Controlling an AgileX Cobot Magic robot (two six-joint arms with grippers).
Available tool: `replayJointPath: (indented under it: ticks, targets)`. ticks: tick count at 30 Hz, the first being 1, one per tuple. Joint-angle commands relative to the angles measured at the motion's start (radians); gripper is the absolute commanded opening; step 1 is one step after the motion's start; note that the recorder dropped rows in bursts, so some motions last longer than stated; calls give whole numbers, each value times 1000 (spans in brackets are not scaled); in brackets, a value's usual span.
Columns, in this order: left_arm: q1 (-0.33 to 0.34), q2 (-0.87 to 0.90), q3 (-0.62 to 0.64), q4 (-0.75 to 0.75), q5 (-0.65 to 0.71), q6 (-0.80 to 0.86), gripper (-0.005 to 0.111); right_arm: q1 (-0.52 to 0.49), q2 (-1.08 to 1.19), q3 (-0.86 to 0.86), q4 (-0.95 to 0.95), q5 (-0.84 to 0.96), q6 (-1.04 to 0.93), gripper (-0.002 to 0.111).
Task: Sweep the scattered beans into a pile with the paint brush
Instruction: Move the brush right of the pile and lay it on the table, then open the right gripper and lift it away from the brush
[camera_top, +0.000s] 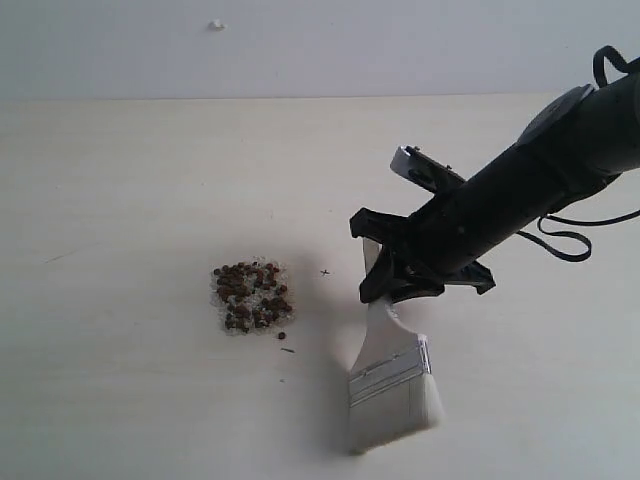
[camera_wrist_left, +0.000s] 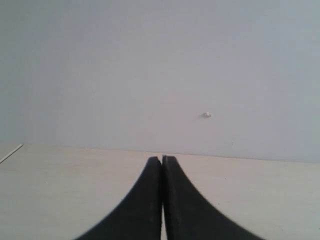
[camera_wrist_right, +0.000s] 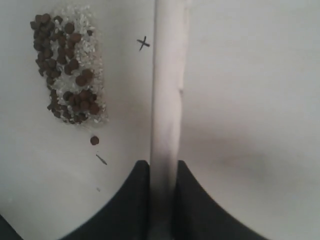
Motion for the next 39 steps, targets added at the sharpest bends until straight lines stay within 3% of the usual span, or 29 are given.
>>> replayJointPath:
  ticks: [1,15,29,34,39]
  targets:
    - [3,-6,3,-6,-8,0,0,-5,24,-5,-27,-71,-33,0]
    - [3,-6,3,-6,-8,0,0,-5,24,-3,-55,-277,-26,1]
    - [3,-6,3,-6,-8,0,0,-5,22,-3,-137,-395,-26,43]
    - [3,-6,3,-6,-8,0,0,-5,-46,-3,-138,-421,0,46]
    - [3,-6,3,-6,-8,0,0,-5,-238,21,-219,-475,183,41]
